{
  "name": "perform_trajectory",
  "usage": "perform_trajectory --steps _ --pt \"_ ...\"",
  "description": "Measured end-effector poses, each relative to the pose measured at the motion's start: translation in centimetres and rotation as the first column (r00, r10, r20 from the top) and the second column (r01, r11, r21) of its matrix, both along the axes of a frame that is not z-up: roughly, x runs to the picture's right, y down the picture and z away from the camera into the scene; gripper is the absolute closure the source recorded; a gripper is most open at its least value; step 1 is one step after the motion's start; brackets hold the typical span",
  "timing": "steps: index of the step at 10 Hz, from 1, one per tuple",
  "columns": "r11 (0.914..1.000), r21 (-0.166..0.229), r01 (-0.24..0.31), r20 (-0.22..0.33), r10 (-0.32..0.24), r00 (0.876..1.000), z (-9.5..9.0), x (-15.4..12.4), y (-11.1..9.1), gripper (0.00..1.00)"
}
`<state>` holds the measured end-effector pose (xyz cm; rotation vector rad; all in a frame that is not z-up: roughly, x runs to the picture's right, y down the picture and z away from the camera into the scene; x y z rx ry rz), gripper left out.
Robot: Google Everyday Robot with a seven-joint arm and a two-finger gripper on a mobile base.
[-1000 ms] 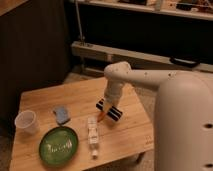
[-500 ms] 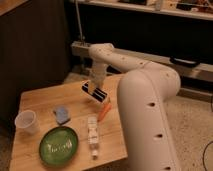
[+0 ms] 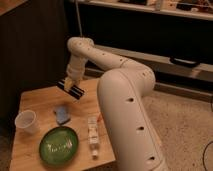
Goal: Place the eraser on the white sponge
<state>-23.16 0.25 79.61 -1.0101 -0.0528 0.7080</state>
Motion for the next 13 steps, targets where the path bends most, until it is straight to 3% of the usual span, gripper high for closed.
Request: perform_trajectory --steps 3,5,7,9,11,13 --pt "0.9984 -0.03 0.047 0.03 -0.046 0.998 -3.6 -4.0 4.6 1.0" --pt "0.9958 -0.05 0.077 0.021 -0.076 0.997 -4.4 -5.6 7.7 1.0" --pt "0.9914 -0.079 0.104 -0.014 -0.105 0.994 -3.1 -5.9 10.7 1.0" --pt "0.9875 -0.102 0.12 -0.06 -0.126 0.99 0.1 -5.2 12.9 1.0" --pt "0.9836 -0.107 0.145 -0.112 -0.157 0.981 3.2 -3.7 13.8 1.0" --pt "0.9847 -0.088 0.15 -0.161 -0.163 0.973 5.1 -1.8 12.9 1.0"
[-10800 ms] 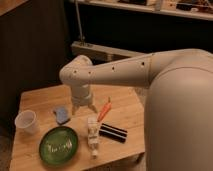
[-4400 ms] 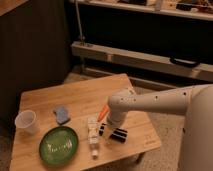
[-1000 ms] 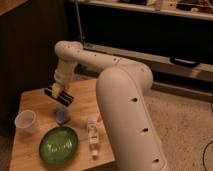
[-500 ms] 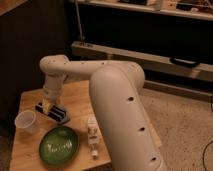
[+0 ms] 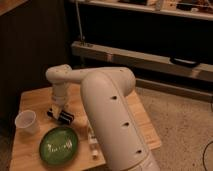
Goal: Place the eraser on the white sponge
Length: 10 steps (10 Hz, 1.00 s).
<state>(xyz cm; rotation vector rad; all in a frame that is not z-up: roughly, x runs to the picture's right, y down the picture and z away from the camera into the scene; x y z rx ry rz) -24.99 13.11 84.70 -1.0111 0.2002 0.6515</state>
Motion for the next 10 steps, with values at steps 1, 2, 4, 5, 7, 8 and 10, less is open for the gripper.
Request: perform_trajectory --steps 1,2,4,5,7,8,10 --pt "0.9999 0.015 0.003 -0.011 -0.003 1.0 0.0 0.4 -0.5 1.0" --pt "0.9996 0.028 0.006 -0.015 -0.006 1.0 -0.3 0.5 -1.0 1.0" --pt "0.9993 0.038 0.008 -0.017 -0.007 1.0 -0.4 0.4 -1.2 1.0" --pt "0.9992 0.041 0.006 -0.016 -0.005 1.0 -0.4 0.4 -1.4 1.0" --pt "0.9994 0.033 0.005 -0.015 -0.004 1.0 -0.1 0.1 -1.0 1.0" --pt "0.9996 0.029 -0.002 -0.015 0.003 1.0 0.3 0.2 -1.0 1.0" --pt "0.9996 0.024 -0.015 -0.017 0.015 1.0 0.9 0.0 -1.2 1.0"
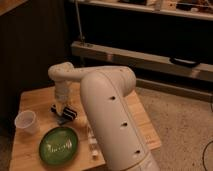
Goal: Place the eraser on the white sponge
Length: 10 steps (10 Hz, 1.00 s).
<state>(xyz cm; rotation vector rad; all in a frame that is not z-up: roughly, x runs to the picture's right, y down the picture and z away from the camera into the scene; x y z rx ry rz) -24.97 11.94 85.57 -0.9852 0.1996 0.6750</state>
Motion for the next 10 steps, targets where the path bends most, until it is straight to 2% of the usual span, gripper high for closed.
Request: perform_trajectory --steps 4,5,8,9,10 --pt "1.0 0.002 0.01 0.008 -0.01 1.0 0.2 -1.2 -0.5 1.0" --pt "0.9999 0.003 0.012 0.008 -0.012 1.0 0.1 -1.4 -0.8 0.97" --pt "0.9998 -0.003 0.02 -0.001 -0.02 1.0 -1.1 -2.1 -2.3 0.66" --pt "0.9997 -0.006 0.023 -0.001 -0.023 1.0 -1.2 -2.4 -2.5 0.58" --pt "0.9995 -0.012 0.03 0.001 -0.03 1.0 -1.3 -2.9 -2.3 0.46"
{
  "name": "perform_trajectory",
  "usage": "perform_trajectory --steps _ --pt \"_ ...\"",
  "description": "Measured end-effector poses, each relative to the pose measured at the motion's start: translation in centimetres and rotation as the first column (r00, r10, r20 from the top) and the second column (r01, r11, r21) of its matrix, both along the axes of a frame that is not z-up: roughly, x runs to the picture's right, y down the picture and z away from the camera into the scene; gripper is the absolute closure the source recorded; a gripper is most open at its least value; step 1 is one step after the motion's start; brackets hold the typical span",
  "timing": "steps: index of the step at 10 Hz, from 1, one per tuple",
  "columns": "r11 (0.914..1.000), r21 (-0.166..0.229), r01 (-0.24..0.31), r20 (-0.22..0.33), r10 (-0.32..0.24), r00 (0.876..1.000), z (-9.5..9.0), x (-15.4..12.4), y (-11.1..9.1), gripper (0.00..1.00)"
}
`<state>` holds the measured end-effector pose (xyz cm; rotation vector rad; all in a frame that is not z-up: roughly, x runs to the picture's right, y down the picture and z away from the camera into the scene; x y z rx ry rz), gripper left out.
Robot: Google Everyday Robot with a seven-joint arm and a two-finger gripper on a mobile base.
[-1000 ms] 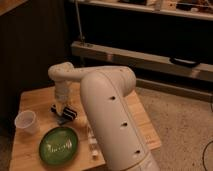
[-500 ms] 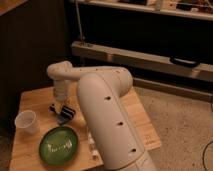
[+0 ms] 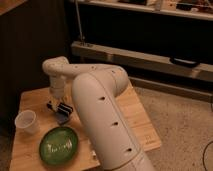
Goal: Place the eraser on the white sponge
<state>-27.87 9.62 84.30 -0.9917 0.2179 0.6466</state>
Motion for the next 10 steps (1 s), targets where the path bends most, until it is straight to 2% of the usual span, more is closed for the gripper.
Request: perform_trajectory --steps 1,2,4,7,8,10 --pt "1.0 -0.005 0.003 -0.002 -0.003 1.0 0.0 0.0 0.1 0.39" --pt "0.9999 -0.009 0.005 -0.003 -0.005 1.0 0.1 0.1 0.2 0.37" --pt "0.9998 -0.016 0.011 0.0 -0.011 1.0 0.0 -0.2 0.4 0.37" --pt "0.999 -0.044 0.011 0.005 -0.011 1.0 0.2 1.9 2.1 0.37" --pt "0.9983 -0.058 0.002 0.011 -0.001 1.0 0.2 2.7 2.3 0.37" --pt "0.9912 -0.116 -0.064 0.028 0.068 0.997 0.1 3.6 2.2 0.37"
